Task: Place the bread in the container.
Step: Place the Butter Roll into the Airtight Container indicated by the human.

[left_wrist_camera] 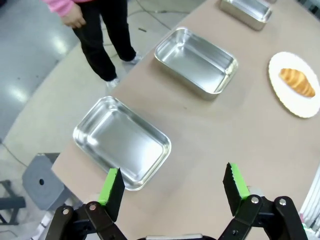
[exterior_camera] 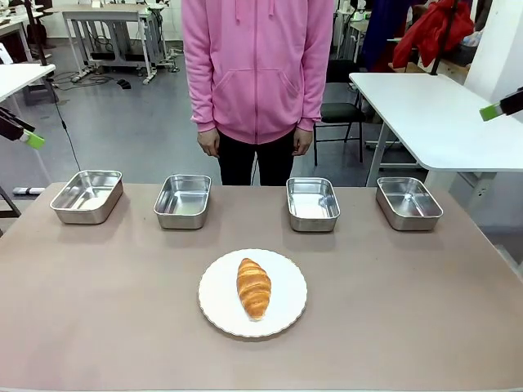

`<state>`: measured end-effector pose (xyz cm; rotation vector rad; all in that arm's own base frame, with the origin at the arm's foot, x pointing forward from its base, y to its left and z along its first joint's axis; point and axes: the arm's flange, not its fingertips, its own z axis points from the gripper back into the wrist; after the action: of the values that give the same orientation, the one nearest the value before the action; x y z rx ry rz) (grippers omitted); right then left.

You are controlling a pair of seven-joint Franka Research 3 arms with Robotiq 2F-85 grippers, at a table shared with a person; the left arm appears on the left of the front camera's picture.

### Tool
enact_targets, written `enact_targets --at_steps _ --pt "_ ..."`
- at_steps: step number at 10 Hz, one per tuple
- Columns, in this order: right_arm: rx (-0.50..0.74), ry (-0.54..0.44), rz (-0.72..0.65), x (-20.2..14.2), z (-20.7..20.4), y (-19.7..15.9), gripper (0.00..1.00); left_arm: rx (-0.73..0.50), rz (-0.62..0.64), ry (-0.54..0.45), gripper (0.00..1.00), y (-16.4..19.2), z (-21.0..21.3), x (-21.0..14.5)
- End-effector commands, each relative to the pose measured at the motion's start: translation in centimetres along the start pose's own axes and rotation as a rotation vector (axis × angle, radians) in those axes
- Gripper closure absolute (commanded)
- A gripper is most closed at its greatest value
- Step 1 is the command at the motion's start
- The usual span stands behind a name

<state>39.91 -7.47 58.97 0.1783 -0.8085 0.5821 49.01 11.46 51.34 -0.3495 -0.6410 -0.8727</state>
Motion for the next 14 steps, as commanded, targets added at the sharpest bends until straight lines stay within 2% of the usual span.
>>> enact_targets --at_steps 1,3,5,7,9,14 --pt "-0.011 0.016 0.004 0.7 -0.1 0.8 0.00 -0.012 0.010 0.002 0.00 -0.8 0.0 1.2" --pt "-0.005 0.008 0.013 0.4 -0.1 0.5 0.00 -0.001 -0.004 0.008 0.00 -0.4 -0.3 0.6" --pt "0.057 -0.047 -0.002 0.4 1.3 -3.3 0.00 0.006 0.039 -0.093 0.00 1.2 3.1 -0.5" --pt "0.055 -0.086 -0.019 -0.6 1.5 -4.8 0.00 -0.050 0.074 -0.207 0.00 2.6 4.9 -2.5" --pt "0.050 -0.107 -0.038 -1.4 1.9 -5.8 0.00 -0.031 0.085 -0.268 0.00 3.0 6.2 -3.7" --pt "0.045 -0.135 -0.051 -1.1 1.8 -6.0 0.00 -0.029 0.088 -0.286 0.00 2.6 7.4 -4.1"
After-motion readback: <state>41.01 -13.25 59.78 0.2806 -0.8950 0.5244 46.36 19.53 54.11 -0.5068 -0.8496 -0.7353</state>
